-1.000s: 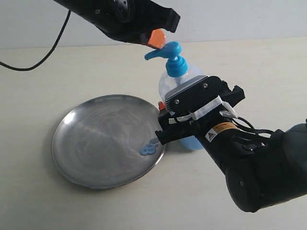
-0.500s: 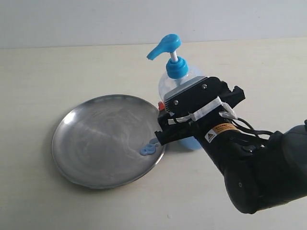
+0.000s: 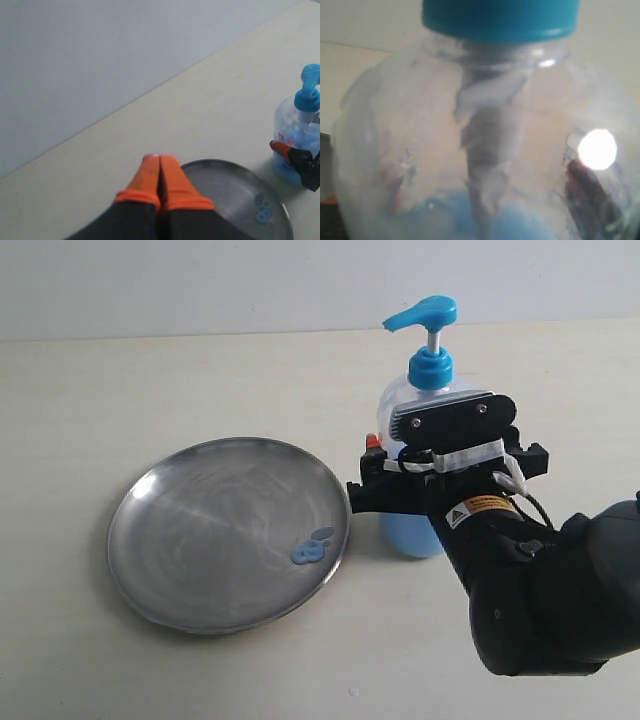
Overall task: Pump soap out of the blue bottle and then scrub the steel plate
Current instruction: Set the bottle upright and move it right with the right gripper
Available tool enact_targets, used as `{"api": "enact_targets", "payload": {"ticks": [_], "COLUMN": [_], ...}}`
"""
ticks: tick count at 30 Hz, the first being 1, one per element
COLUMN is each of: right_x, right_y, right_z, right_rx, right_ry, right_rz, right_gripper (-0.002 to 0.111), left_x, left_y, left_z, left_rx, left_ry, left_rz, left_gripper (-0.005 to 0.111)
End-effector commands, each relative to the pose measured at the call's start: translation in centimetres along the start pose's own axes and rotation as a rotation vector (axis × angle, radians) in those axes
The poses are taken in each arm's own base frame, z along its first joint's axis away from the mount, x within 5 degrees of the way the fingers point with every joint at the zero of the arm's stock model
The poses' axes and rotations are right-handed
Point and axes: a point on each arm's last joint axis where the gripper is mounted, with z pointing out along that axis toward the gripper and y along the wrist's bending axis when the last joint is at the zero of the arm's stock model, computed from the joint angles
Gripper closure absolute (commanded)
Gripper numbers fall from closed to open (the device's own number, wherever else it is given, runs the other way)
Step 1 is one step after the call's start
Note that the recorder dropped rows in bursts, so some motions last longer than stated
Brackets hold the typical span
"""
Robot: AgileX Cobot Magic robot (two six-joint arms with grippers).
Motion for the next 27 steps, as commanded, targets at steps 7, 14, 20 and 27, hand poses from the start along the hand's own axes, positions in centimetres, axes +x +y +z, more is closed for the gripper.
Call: {"api": "enact_targets", "payload": {"ticks": [7,14,20,27], "right_x": [-1.7,-0.7,-0.8,-0.8], "right_y": [-0.3,-2.2,-2.6,-3.5], "right_z": [-0.1,0.1,0.4,0.9], "right_rx": [-0.021,-0.064,-0.129,-0.127], "right_ry": [-0.149,-0.124,-0.135,-0.142], "right_rz": [0.112,0.152,0.079,0.04], "right_gripper": [0.108,0.108,0.108,0.108], "left_x": [4.9,7.6,9.4,10.5], "left_y": [0.3,0.1,-0.4,-1.2], "left_z": [-0.5,0.8,2.0,2.8], "left_rx": [-0.111,-0.158,-0.167,-0.118], "left_ry": [-0.087,-0.103,-0.099,-0.116], "left_rz": [-0.024,-0.016,0.027,0.072], "left_gripper": [0.107,0.107,0.107,0.107]}}
